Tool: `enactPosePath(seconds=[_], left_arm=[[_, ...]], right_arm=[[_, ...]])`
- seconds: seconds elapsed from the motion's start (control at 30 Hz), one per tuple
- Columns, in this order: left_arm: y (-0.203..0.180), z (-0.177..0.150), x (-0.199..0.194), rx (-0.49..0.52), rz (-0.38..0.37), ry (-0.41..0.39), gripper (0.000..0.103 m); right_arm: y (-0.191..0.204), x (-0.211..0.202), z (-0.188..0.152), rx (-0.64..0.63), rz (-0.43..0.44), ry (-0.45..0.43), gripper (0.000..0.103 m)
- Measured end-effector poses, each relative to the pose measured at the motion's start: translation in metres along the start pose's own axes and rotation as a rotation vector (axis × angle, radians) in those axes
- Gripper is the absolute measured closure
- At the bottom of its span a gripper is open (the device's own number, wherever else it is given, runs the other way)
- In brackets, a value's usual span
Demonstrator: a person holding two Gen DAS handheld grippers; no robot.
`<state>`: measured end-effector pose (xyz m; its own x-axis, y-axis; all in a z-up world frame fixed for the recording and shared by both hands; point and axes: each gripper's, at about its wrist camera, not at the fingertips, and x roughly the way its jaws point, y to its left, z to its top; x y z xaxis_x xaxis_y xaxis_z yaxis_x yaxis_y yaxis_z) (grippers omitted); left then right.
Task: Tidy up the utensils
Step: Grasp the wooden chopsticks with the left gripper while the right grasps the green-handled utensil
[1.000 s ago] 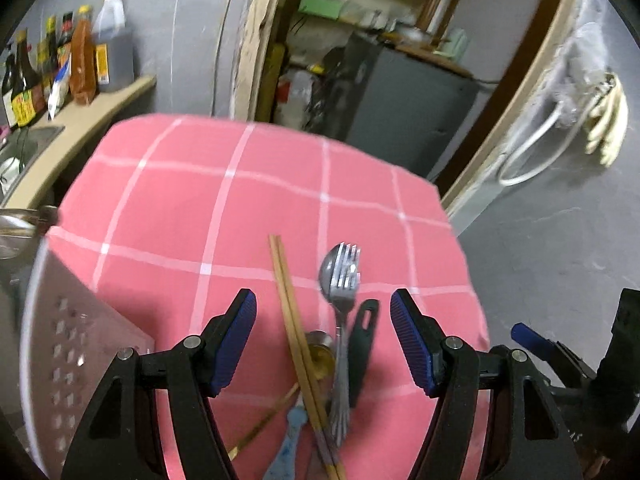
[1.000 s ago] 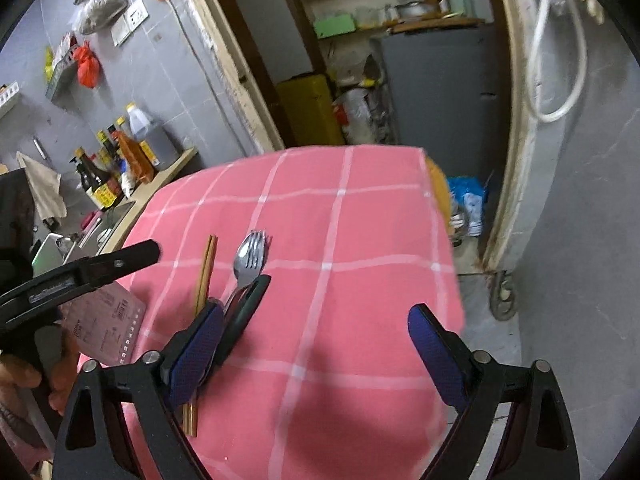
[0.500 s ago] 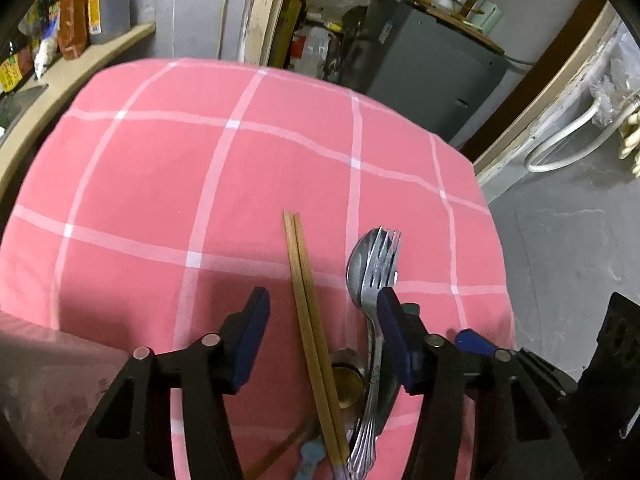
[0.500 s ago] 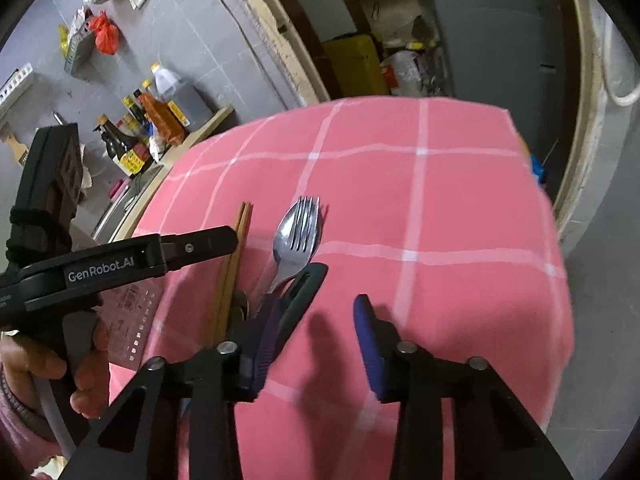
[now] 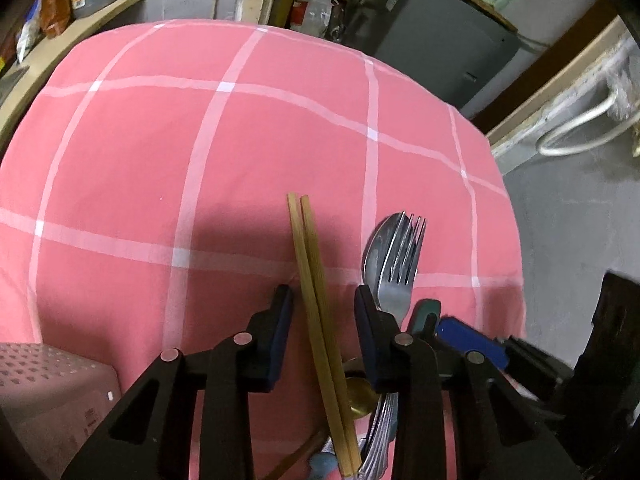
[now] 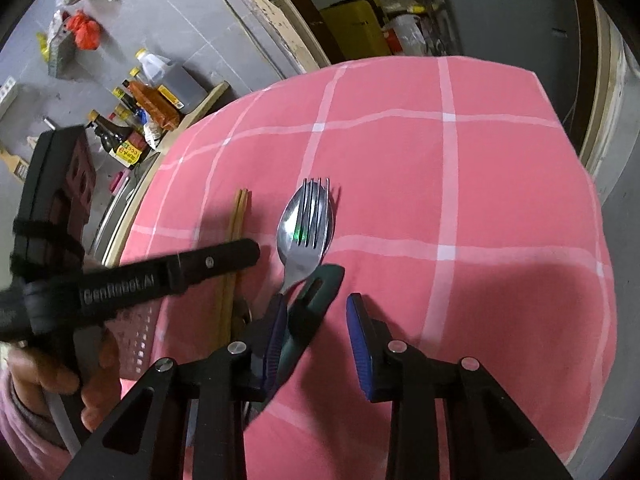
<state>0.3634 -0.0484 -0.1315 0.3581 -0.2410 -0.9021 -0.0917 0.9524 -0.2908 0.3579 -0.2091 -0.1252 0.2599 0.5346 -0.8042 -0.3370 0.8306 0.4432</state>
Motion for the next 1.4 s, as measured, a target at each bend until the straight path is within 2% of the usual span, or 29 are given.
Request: enactPosePath(seconds=[0.17,0.27,0.4,0.5,0.6,0.7,0.87,1.0,1.23,1.4], left_arm=[[0.002,0.002,0.001,-0.002,0.038,0.016,0.091],[0.006,0.001,-0.001,-0.023,0.026,0.028,0.092],[0.007,-0.001,-0.003,-0.027,0.024,0.028,0.092],[0.005,-0.002,-0.003,-0.034,0.024,0.025,0.092],[0.006,-0.002,-0.003,-0.042,0.025,0.022,0.095],[0.009,-0.002,-0.003,-0.077,-0.008,0.023,0.098],[0.008,-0.007,-0.008,-0.061,-0.029,0.014,0.100],[0.010,-0.009,-0.008,-0.054,-0.046,0.026,0.100],[0.008,0.005,0.001,-0.029,-0.043,0.113,0.099],[0.004,0.009,0.005,-0.026,-0.046,0.131,0.099]], right_arm=[[0.002,0.009,0.010,0.043,0.026,0.039,0.074],[0.001,0.008,0.010,0.073,0.026,0.045,0.074],[-0.007,0.009,0.012,0.151,0.026,0.072,0.085],[-0.008,0.013,0.017,0.215,0.024,0.094,0.086],[-0.003,0.015,0.020,0.227,-0.006,0.109,0.086],[0.001,0.015,0.018,0.235,-0.029,0.097,0.089],[-0.010,0.009,0.007,0.325,0.028,0.051,0.092],[-0.013,0.002,0.001,0.339,0.045,0.016,0.092],[-0.020,0.013,0.001,0.414,0.098,0.065,0.092],[-0.022,0.014,0.003,0.436,0.113,0.083,0.092]])
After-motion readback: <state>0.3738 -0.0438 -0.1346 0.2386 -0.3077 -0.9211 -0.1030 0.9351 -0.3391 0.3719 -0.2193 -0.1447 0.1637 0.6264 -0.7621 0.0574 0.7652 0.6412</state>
